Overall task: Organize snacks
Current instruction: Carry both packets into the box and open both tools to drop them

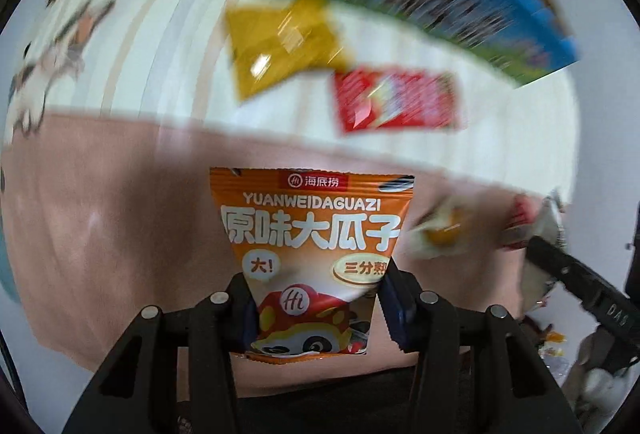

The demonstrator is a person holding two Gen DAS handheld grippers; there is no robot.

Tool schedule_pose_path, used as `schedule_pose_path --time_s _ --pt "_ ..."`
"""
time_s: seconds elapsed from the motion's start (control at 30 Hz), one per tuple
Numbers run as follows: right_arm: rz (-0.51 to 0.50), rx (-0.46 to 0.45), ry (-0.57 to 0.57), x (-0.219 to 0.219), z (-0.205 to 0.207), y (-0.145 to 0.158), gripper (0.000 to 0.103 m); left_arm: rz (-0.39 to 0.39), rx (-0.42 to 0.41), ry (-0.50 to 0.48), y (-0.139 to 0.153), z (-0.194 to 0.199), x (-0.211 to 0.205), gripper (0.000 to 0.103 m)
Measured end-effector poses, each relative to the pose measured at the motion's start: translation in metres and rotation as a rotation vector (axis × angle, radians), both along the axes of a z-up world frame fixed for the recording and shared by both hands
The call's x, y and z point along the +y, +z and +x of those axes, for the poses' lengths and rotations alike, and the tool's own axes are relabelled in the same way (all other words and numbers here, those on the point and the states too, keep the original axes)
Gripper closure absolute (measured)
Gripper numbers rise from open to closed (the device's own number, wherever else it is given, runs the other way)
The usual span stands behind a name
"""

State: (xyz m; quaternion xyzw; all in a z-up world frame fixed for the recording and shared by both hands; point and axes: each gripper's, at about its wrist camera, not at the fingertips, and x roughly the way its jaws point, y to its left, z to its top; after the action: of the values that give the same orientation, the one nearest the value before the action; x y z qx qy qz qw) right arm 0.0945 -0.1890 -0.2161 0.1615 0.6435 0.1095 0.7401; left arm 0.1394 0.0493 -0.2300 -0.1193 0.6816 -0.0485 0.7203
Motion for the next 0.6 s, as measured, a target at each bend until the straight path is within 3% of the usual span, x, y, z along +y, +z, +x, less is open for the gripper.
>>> schedule_pose_path --time_s 0.17,0.33,0.47,0.6 --pt "0.069 -0.157 0.024 0.005 0.054 0.086 0.049 -0.089 -0.127 -0.068 0.076 0.044 -0.025 0.057" --pt "0.001 -0.282 0.030 0.000 0.121 0.143 0.049 -0.098 -0.225 -0.124 0.135 0.102 -0.024 0.057" --pt "-0.063 -0.288 0.041 0.000 0.175 0.149 0.049 0.025 -0.263 -0.144 0.149 0.162 -0.014 0.056" --pt "-0.084 -0.241 0.019 0.001 0.224 0.126 0.049 0.124 -0.191 -0.134 0.123 0.206 -0.004 0.056"
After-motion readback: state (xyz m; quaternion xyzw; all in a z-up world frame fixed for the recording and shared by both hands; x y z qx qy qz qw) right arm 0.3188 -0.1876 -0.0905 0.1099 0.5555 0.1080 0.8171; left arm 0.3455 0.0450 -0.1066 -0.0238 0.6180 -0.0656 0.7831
